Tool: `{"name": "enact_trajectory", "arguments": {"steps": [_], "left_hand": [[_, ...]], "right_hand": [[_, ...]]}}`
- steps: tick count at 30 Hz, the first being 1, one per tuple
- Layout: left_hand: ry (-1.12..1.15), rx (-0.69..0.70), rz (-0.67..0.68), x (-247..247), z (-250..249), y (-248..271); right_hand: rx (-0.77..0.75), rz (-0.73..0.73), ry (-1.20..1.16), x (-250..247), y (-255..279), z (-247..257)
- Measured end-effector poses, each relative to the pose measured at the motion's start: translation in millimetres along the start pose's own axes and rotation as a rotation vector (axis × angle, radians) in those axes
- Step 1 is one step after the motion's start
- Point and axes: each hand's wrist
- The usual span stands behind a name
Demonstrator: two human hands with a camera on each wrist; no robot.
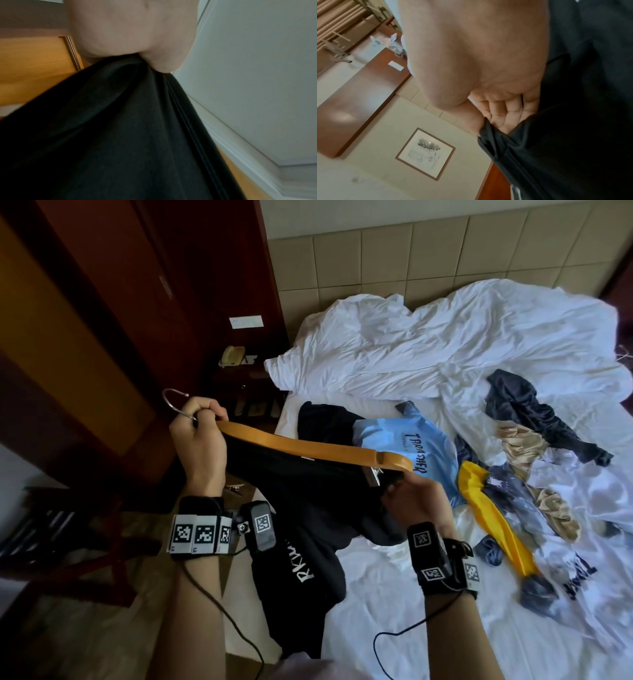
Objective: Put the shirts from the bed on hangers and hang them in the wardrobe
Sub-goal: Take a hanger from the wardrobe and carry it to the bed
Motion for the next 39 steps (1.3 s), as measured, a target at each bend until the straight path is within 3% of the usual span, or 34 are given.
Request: {"name": "enact_trajectory", "arguments": {"steps": [1,2,3,4,5,6,8,12,16,21,27,31,35,39], "left_hand": [[-0.002,-0.009,0.0,0.6,1.0,0.1],[-0.005,-0.014,0.001,1.5,2.4,0.2],[-0.01,-0.016,0.002,2.3,3.8,0.0],[-0.016,-0.015,0.007,3.1,4.9,-0.3],[-0.024,-0.014,0.014,3.7,5.7,-0.8],[-0.035,-0.015,0.023,4.1,6.8,-1.4],[-0.064,-0.012,0.042,5.3,8.7,-1.3],[-0.122,0.017,0.036,10.8,11.5,1.6],[-0.16,0.014,-0.047,13.7,12.9,0.4],[-0.196,0.024,-0.156,14.9,9.6,2.6],[-0.214,0.103,-0.265,20.6,6.8,11.6],[-0.211,0.178,-0.24,23.3,5.2,17.8],[-0.137,0.26,-0.132,25.0,7.2,21.7],[-0.088,0.311,-0.197,30.1,6.4,27.2]], "right_hand": [[-0.082,-0.044,0.138,-6.9,0.2,10.6],[-0.08,-0.065,0.02,-7.9,4.2,22.5],[-0.003,-0.018,-0.234,-10.3,8.5,34.5],[0.177,0.004,-0.676,-13.7,5.2,41.7],[0.288,-0.069,-0.949,-13.6,3.1,39.8],[0.428,-0.124,-1.16,-16.1,2.1,38.7],[0.509,-0.02,-1.344,-24.6,-2.1,33.1],[0.394,0.012,-1.201,-29.1,1.3,34.3],[0.335,-0.13,-1.068,-20.4,-0.7,34.6],[0.209,-0.286,-0.61,-18.4,0.3,46.6],[0.128,-0.234,-0.378,-12.1,-2.1,48.7],[0.124,-0.209,-0.314,-10.3,-5.1,45.8],[0.177,-0.236,-0.438,-10.0,-4.1,54.5],[0.197,-0.201,-0.435,2.6,-4.9,59.5]]}}
Point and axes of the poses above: each hand's wrist, its own y-axis away from the middle knuckle, its own x-axis out of the palm, z = x × y, and after that the axes turned 2 degrees about -z, right-handed
